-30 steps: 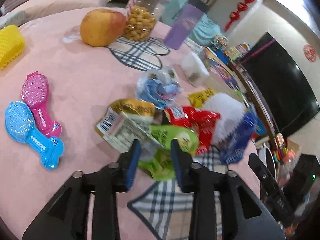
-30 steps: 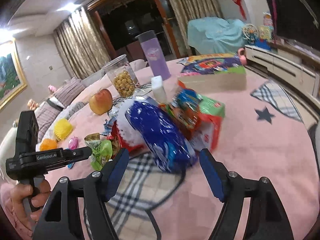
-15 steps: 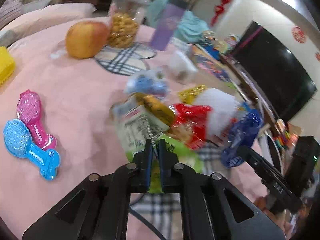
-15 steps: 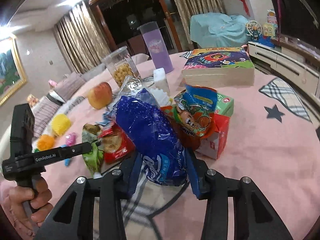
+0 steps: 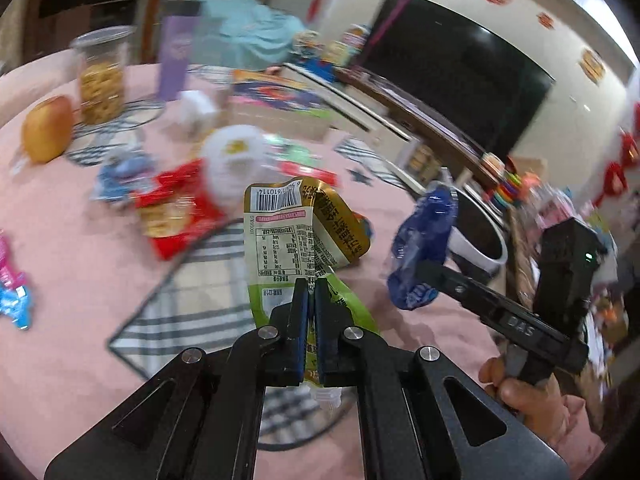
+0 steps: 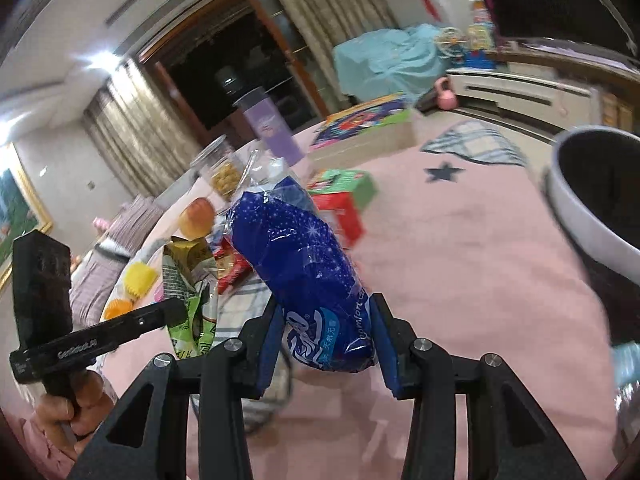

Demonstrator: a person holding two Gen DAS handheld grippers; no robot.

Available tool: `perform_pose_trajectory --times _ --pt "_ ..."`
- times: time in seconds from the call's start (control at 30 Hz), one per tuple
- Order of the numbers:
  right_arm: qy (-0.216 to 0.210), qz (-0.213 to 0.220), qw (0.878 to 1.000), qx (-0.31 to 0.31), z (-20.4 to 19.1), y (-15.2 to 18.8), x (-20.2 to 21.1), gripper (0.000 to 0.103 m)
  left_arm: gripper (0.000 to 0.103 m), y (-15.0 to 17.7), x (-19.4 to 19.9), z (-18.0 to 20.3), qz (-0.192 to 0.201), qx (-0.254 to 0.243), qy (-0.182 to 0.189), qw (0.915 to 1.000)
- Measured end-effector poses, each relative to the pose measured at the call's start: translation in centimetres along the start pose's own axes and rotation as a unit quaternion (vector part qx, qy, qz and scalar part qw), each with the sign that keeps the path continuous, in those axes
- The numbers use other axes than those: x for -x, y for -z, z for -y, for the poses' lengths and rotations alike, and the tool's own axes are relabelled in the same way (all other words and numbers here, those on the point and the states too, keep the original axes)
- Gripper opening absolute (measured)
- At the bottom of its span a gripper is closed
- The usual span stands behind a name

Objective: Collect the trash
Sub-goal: 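Carry the pouch and blue packet over the trash bin with both grippers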

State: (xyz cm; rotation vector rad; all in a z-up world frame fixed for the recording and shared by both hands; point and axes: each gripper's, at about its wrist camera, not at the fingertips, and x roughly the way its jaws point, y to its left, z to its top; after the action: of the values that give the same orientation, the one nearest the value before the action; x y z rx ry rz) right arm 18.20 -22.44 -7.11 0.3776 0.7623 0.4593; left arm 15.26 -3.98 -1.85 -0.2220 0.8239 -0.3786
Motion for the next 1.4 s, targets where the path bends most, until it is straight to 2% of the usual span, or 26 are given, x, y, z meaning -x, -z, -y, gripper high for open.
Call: perform_pose_trajectory --times 0.27,0.5,0.7,1.0,1.4 --pt "0.028 0.018 0.998 -0.062 4.5 0.8 3.5 0.043 0.002 0.5 -3.3 6.3 -0.027 -0.059 0.035 0.9973" --pt "0.042 0.04 0.994 -0.09 6.9 0.6 5.5 0.043 0.002 0.4 -5.6 9.5 -0.04 -0.097 0.037 0.9938" --pt "0.042 0.048 0.992 -0.11 8.5 0.9 6.2 0.043 0.002 0.0 -7.3 10.6 -0.053 -0.104 0.037 0.9925" --pt "0.067 0.07 0.988 -0.117 10.7 0.1 8.6 0.043 0.002 -1.2 -8.9 13.2 -0.056 -0.124 0.055 0.9892" --pt "0.102 0.097 0.981 -0.137 14.5 -2.3 11.0 0.043 0.002 -4.8 -11.3 18.1 -0.047 -0.156 0.084 0.9831"
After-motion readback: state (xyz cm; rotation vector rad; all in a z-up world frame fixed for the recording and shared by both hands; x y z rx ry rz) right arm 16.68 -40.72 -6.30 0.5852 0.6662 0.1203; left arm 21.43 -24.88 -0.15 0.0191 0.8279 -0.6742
